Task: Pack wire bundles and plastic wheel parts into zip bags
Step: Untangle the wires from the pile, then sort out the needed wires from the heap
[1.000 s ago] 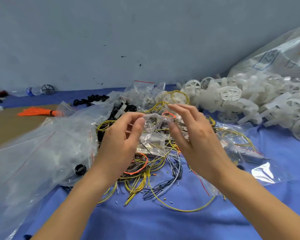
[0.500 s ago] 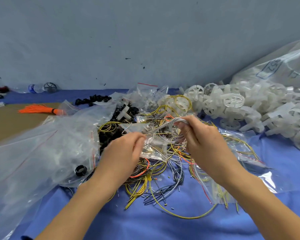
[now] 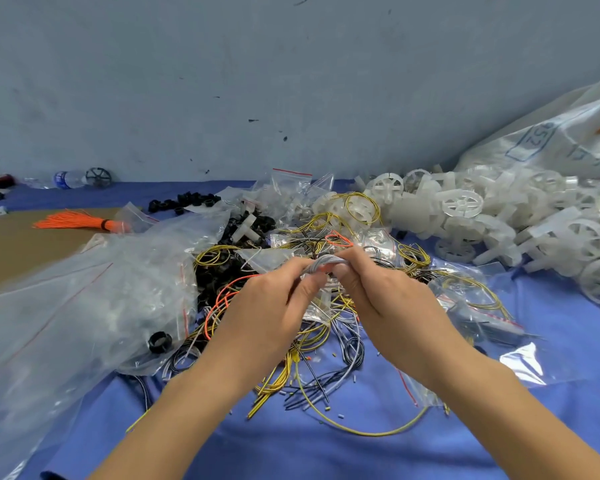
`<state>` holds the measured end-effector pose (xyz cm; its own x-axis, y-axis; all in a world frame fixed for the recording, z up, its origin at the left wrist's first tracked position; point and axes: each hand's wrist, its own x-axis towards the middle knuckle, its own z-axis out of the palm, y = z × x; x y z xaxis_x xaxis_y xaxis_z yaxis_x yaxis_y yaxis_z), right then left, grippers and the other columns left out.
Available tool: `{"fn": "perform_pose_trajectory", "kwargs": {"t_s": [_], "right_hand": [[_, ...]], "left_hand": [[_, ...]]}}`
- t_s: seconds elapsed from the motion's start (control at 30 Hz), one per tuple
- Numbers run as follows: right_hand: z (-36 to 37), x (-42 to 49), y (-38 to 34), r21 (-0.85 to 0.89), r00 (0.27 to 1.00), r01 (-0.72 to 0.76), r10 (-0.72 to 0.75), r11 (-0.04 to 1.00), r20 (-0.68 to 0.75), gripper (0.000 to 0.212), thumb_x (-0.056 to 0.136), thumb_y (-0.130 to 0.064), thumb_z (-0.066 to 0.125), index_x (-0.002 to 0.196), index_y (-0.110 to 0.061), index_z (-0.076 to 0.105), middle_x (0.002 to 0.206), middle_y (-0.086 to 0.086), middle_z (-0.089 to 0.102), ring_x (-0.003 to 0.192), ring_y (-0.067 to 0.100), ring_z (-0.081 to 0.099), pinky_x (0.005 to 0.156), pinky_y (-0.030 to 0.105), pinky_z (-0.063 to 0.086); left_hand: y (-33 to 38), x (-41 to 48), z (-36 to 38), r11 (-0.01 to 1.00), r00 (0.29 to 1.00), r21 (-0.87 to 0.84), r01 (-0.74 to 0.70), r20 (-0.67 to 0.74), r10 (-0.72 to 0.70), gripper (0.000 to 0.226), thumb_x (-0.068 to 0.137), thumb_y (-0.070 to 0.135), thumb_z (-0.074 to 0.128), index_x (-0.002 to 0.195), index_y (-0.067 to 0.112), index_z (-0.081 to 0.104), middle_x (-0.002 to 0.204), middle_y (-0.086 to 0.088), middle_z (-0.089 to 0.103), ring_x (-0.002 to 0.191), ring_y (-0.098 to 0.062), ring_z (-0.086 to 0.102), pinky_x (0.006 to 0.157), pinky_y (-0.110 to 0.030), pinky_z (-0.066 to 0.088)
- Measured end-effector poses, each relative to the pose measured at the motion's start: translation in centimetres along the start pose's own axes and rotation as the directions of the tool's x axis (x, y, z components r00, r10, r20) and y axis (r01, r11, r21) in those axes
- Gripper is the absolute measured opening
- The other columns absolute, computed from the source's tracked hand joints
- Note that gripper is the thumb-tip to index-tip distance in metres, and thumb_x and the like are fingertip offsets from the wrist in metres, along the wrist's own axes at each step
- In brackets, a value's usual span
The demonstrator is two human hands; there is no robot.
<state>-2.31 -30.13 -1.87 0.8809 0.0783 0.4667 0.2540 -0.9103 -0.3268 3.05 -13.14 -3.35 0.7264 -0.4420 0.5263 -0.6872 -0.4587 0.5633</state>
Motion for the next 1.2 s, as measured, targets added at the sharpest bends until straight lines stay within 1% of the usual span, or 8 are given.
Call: {"fn": "perform_pose_trajectory", "kwargs": {"t_s": [0.13,0.27,0.33,0.43,0.7,0.87,1.03,1.2], "right_hand": [[0.5,-0.2,0.5,0.370,0.996,-0.050,0.020,0.928,0.084,0.028,0.103,-0.043,0.028,0.114,-0.030,0.051,0.061,-0.017,0.050,0.057,0.007,0.043,0.057,0.034,0.036],[0.5,-0.3,-0.1,0.748,0.986,-0.160,0.061,0.644,0.158,0.020,0.105,-0.014,0.041,0.112,-0.014,0.060,0.068,-0.009,0.060,0.062,0.011,0.052,0.061,0.030,0.044],[0.5,-0.4,-0.6,0.778,0.990,-0.130,0.040,0.615,0.134,0.018,0.103,-0.011,0.047,0.108,-0.014,0.064,0.079,-0.004,0.068,0.072,0.009,0.060,0.068,0.020,0.048],[0.8,-0.5,-0.3,0.714,0.991,-0.131,0.101,0.688,0.084,0.015,0.097,-0.021,0.060,0.104,-0.028,0.072,0.093,0.001,0.070,0.079,0.009,0.061,0.078,0.029,0.051],[0.6,-0.1,-0.1,0.878,0.964,-0.224,0.231,0.423,0.134,0.022,0.093,-0.002,0.062,0.090,-0.020,0.075,0.071,0.008,0.069,0.068,0.015,0.066,0.075,0.030,0.060],[0.1,-0.3,0.8,0.895,0.948,-0.273,0.260,0.354,0.186,0.017,0.093,-0.003,0.062,0.092,-0.015,0.073,0.069,-0.003,0.069,0.065,0.006,0.065,0.066,0.015,0.052],[-0.6,-0.6,1.3,0.836,0.950,-0.301,0.221,0.459,0.220,0.015,0.095,-0.015,0.063,0.106,-0.020,0.072,0.086,0.003,0.072,0.072,0.006,0.064,0.067,0.016,0.050],[-2.6,-2.1,3.9,0.330,0.953,-0.281,0.302,0.901,-0.014,0.040,0.089,-0.052,0.060,0.125,-0.036,0.053,0.099,-0.015,0.056,0.080,-0.004,0.056,0.067,0.012,0.040]], "left_hand": [[-0.2,0.0,-0.4,1.000,0.999,-0.016,0.021,-0.028,-0.022,0.024,0.101,0.052,0.038,0.095,0.037,0.056,0.055,0.006,0.046,0.047,-0.013,0.041,0.048,-0.039,0.035],[0.7,0.0,-0.4,0.986,0.993,-0.154,0.065,-0.091,-0.079,0.031,0.100,0.050,0.038,0.094,0.028,0.058,0.063,-0.003,0.056,0.052,-0.018,0.050,0.050,-0.042,0.042],[1.5,0.0,0.0,0.917,0.988,-0.382,0.115,-0.053,-0.146,0.027,0.101,0.044,0.042,0.095,0.025,0.061,0.073,0.004,0.066,0.059,-0.014,0.060,0.055,-0.032,0.051],[2.0,0.2,0.5,0.788,0.975,-0.590,0.179,0.001,-0.221,0.021,0.101,0.034,0.046,0.101,0.023,0.064,0.081,0.010,0.069,0.064,-0.010,0.062,0.057,-0.025,0.052],[2.4,-0.1,2.9,0.680,0.944,-0.657,0.326,0.189,-0.271,0.030,0.091,0.050,0.039,0.098,0.049,0.068,0.095,0.008,0.075,0.087,-0.011,0.072,0.078,-0.028,0.058],[1.8,0.0,2.2,0.647,0.920,-0.657,0.388,0.316,-0.231,0.032,0.088,0.043,0.048,0.111,0.032,0.068,0.063,0.003,0.058,0.057,-0.018,0.061,0.062,-0.030,0.056],[2.0,0.1,2.1,0.746,0.963,-0.609,0.269,0.175,-0.205,0.029,0.090,0.041,0.051,0.106,0.028,0.073,0.062,0.005,0.053,0.050,-0.011,0.049,0.049,-0.020,0.044],[1.1,0.3,2.6,0.740,0.904,-0.521,0.427,0.228,-0.361,0.038,0.099,0.028,0.049,0.105,-0.009,0.055,0.053,0.009,0.043,0.043,-0.009,0.031,0.043,-0.024,0.027]]}}
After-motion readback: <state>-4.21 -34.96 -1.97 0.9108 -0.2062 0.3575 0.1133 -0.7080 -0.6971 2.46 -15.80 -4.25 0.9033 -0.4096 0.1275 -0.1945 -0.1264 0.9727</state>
